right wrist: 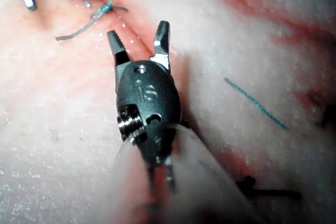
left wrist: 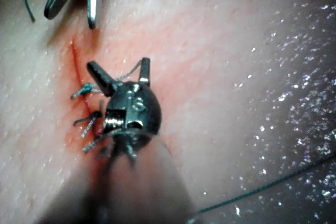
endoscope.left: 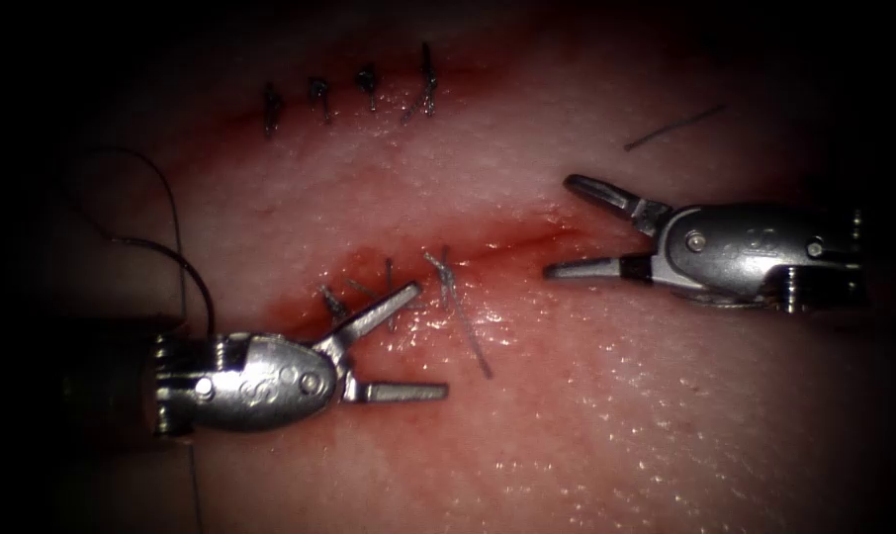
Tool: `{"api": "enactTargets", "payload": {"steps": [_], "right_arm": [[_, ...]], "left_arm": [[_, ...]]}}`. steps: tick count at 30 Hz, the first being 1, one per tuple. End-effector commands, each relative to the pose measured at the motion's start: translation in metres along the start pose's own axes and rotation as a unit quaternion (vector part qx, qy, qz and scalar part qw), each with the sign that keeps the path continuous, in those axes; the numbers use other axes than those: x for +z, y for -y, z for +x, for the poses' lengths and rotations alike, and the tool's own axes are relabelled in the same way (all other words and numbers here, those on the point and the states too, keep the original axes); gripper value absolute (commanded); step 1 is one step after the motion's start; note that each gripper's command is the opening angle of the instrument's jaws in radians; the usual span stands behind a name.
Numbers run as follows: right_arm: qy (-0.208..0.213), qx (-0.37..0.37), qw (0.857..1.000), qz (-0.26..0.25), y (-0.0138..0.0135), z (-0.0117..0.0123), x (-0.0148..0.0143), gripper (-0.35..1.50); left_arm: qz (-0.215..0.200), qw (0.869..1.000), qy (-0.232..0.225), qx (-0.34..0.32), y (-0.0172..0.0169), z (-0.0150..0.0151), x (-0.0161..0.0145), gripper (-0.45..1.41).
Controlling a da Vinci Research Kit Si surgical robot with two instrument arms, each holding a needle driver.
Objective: Wound Closure
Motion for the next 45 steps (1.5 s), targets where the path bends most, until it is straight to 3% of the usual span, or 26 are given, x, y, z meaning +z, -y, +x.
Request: {"api": "enactTargets", "payload": {"steps": [1, 6, 11, 15, 19, 24, 26, 28, 30, 34, 37, 40, 45], "right_arm": [[-0.002, -0.002, 1.000, 0.002, 0.0005, -0.0004, 0.0009, 1.01], [-0.001, -0.005, 1.000, 0.004, 0.0005, -0.0004, 0.0009, 1.01], [0.009, -0.008, 1.000, 0.008, 0.0006, -0.0005, 0.0007, 1.01], [0.010, -0.011, 1.000, 0.009, 0.0006, -0.0005, 0.0006, 0.99], [0.012, -0.011, 1.000, 0.008, 0.0005, -0.0006, 0.0005, 0.96], [0.012, -0.011, 1.000, 0.008, 0.0005, -0.0006, 0.0005, 0.93], [0.012, -0.011, 1.000, 0.008, 0.0005, -0.0006, 0.0005, 0.89], [0.012, -0.011, 1.000, 0.008, 0.0005, -0.0006, 0.0004, 0.84], [0.012, -0.012, 1.000, 0.008, 0.0005, -0.0006, 0.0004, 0.84], [0.012, -0.012, 1.000, 0.008, 0.0005, -0.0008, 0.0004, 0.83], [0.012, -0.013, 1.000, 0.008, 0.0006, -0.0009, 0.0005, 0.83], [0.011, -0.023, 1.000, 0.006, 0.0008, -0.0011, 0.0006, 0.83], [-0.026, -0.075, 0.995, 0.068, 0.0013, -0.0016, 0.0018, 0.88]], "left_arm": [[0.002, 1.000, 0.001, 0.000, -0.0009, -0.0002, 0.0009, 0.62], [0.011, 0.999, 0.034, 0.003, -0.0026, 0.0000, 0.0025, 0.61], [0.034, 0.993, 0.110, 0.011, -0.0039, 0.0001, 0.0039, 0.59], [0.045, 0.988, 0.144, 0.043, -0.0040, -0.0001, 0.0046, 0.37], [0.056, 0.983, 0.164, 0.056, -0.0036, -0.0007, 0.0048, 0.31], [0.051, 0.983, 0.163, 0.071, -0.0036, -0.0014, 0.0050, 0.26], [0.044, 0.983, 0.158, 0.082, -0.0038, -0.0014, 0.0051, 0.10], [0.037, 0.984, 0.150, 0.087, -0.0039, -0.0013, 0.0051, -0.18], [0.029, 0.985, 0.143, 0.093, -0.0039, -0.0009, 0.0050, -0.32], [0.025, 0.984, 0.143, 0.108, -0.0038, 0.0003, 0.0047, -0.30], [0.027, 0.984, 0.138, 0.112, -0.0039, 0.0010, 0.0045, -0.45], [0.026, 0.985, 0.132, 0.111, -0.0035, 0.0013, 0.0043, -0.45], [0.027, 0.986, 0.120, 0.110, -0.0021, 0.0009, 0.0033, -0.45]]}}
